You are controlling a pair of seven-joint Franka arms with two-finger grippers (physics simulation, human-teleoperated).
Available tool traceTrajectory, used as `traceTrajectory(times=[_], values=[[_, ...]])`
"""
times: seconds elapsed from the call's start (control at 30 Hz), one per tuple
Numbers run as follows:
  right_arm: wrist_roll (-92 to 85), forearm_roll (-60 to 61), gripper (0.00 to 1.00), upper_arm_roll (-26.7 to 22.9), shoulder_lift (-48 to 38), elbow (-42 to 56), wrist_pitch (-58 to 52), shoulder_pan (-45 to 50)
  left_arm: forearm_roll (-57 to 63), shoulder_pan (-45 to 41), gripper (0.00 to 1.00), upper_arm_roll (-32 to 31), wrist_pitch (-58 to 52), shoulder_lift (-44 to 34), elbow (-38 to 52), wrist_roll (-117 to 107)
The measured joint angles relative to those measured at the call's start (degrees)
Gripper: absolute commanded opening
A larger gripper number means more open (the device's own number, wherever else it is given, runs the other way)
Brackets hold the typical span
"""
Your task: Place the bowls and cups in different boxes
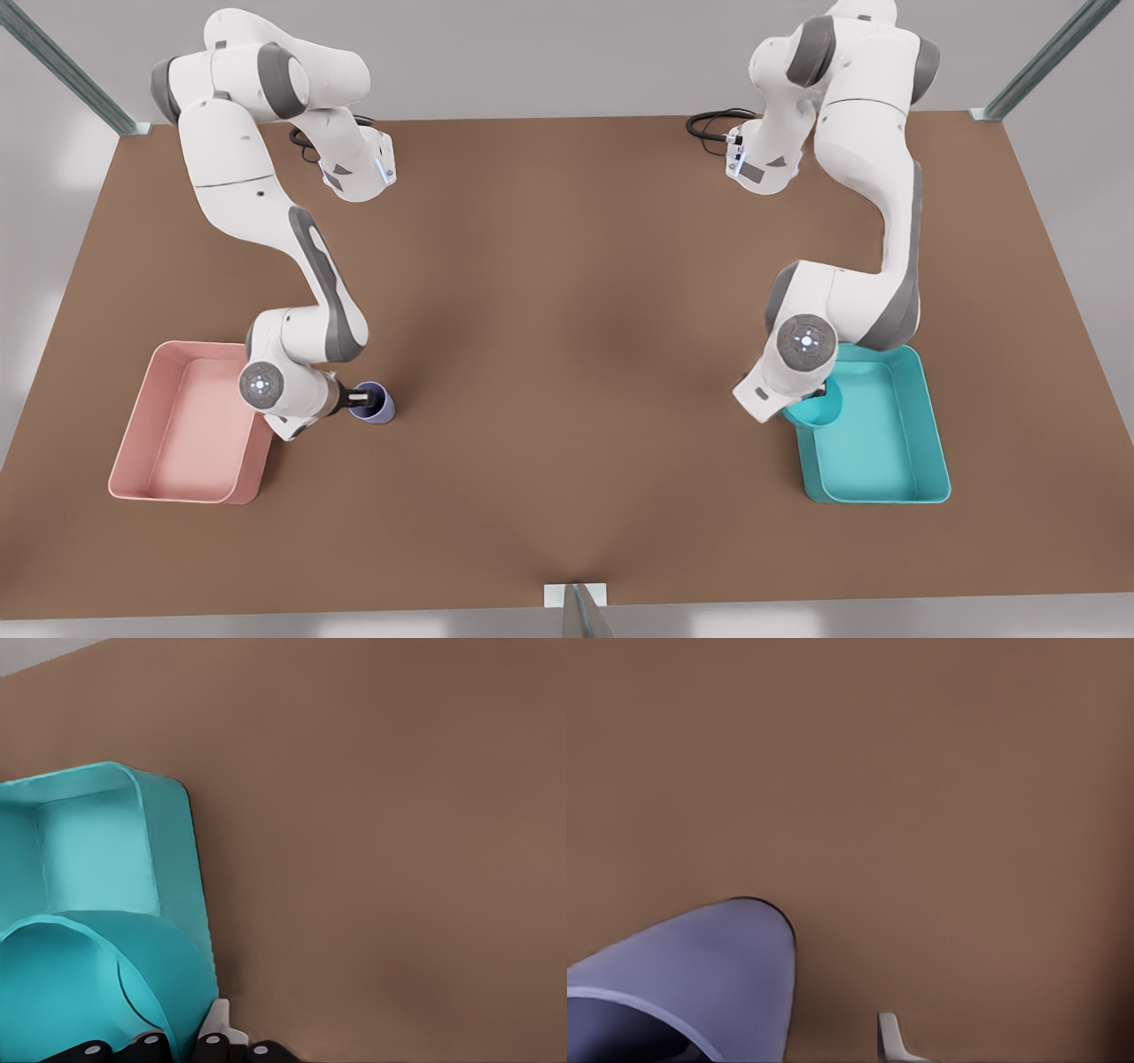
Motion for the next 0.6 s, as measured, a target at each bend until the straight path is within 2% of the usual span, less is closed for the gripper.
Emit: traceTrajectory(times=[0.03,0.07,0.27,0.43,0.47,0.5,0.6], values=[[0.0,0.1,0.34,0.0,0.0,0.0,0.1,0.0,0.8,1.7,0.21,0.7,-0.8,0.4,0.2,-0.2],[-0.1,0.2,0.24,0.0,0.0,0.1,0.1,0.0,1.2,3.4,0.21,1.1,-0.9,1.3,0.2,-0.4],[-0.8,0.4,0.21,0.0,-1.3,0.9,-0.4,0.1,-2.9,8.0,0.21,6.0,7.4,7.2,-6.8,0.3],[-5.4,-0.1,0.21,-0.6,-11.5,3.5,-7.0,-8.3,-4.1,10.0,0.21,7.4,16.1,12.2,-8.0,0.8],[-7.1,-0.4,0.21,-1.4,-12.5,4.3,-8.4,-10.3,-4.3,10.2,0.73,7.4,17.3,12.5,-8.1,0.9],[-8.8,-1.0,0.21,-2.8,-13.3,4.8,-9.6,-11.6,-4.6,10.3,1.00,7.5,18.3,12.6,-8.1,1.1],[-13.7,-2.8,0.21,-7.2,-12.8,5.8,-12.2,-12.9,-6.7,9.7,1.00,6.5,17.1,7.6,-7.9,2.6]])
